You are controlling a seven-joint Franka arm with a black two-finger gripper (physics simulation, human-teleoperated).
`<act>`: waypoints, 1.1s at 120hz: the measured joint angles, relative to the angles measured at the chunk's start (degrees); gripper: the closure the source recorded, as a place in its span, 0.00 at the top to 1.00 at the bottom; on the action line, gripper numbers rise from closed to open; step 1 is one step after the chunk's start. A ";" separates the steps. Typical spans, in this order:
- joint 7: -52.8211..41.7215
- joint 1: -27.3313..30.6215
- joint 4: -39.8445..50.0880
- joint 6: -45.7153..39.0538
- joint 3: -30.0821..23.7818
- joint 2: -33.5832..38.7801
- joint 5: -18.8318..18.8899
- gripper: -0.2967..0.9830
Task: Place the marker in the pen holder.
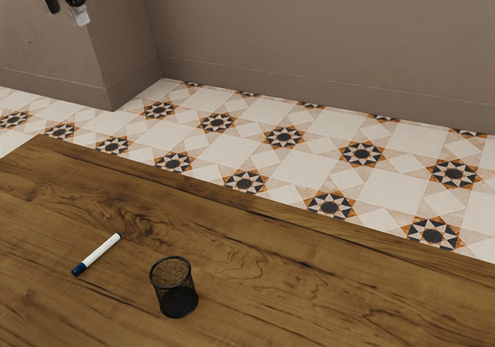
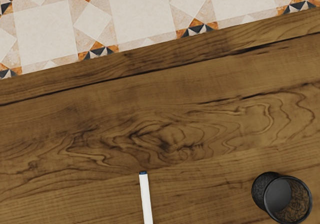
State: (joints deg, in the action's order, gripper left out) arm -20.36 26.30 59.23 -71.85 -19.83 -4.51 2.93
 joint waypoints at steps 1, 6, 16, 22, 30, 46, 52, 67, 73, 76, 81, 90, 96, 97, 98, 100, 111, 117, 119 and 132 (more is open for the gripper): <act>0.19 -0.43 -0.01 0.02 -0.03 -0.11 0.09 0.77; 1.09 -2.37 0.14 0.12 -0.15 -0.72 0.59 0.77; 2.69 -3.67 1.37 0.28 -0.10 -2.50 1.56 0.77; 3.57 -2.62 6.86 -0.75 -0.05 -1.29 2.50 0.77; 4.72 -1.86 18.56 -4.42 -0.20 3.58 3.91 0.77; 6.24 -2.14 42.46 -14.15 -1.22 6.96 4.38 0.77; 6.46 -0.79 52.29 -19.49 -1.40 9.40 3.63 0.77; 6.60 8.76 76.63 -35.69 0.25 19.62 1.30 0.77; 6.47 10.66 81.43 -41.40 0.46 20.20 0.77 0.77; 6.41 11.22 83.20 -44.06 0.51 20.18 0.58 0.77; 6.31 11.60 85.18 -48.18 0.55 19.26 0.33 0.77; 6.14 11.36 86.33 -54.67 0.47 16.48 0.07 0.77; 6.04 11.06 86.31 -58.47 0.38 14.67 0.00 0.77; 6.03 11.01 86.30 -59.04 0.37 14.41 -0.01 0.77; 6.01 10.97 86.29 -59.58 0.36 14.18 -0.02 0.77; 5.98 10.89 86.28 -60.63 0.35 13.74 -0.03 0.77; 5.83 10.38 86.25 -65.78 0.33 10.49 0.05 0.77; 5.75 10.19 86.25 -68.09 0.32 8.74 0.17 0.77; 5.73 10.16 86.25 -68.76 0.32 8.34 0.21 0.77; 5.59 9.92 86.24 -72.04 0.32 6.46 0.43 0.77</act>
State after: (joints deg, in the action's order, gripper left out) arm -14.77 36.22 145.48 -143.89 -19.51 1.95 3.36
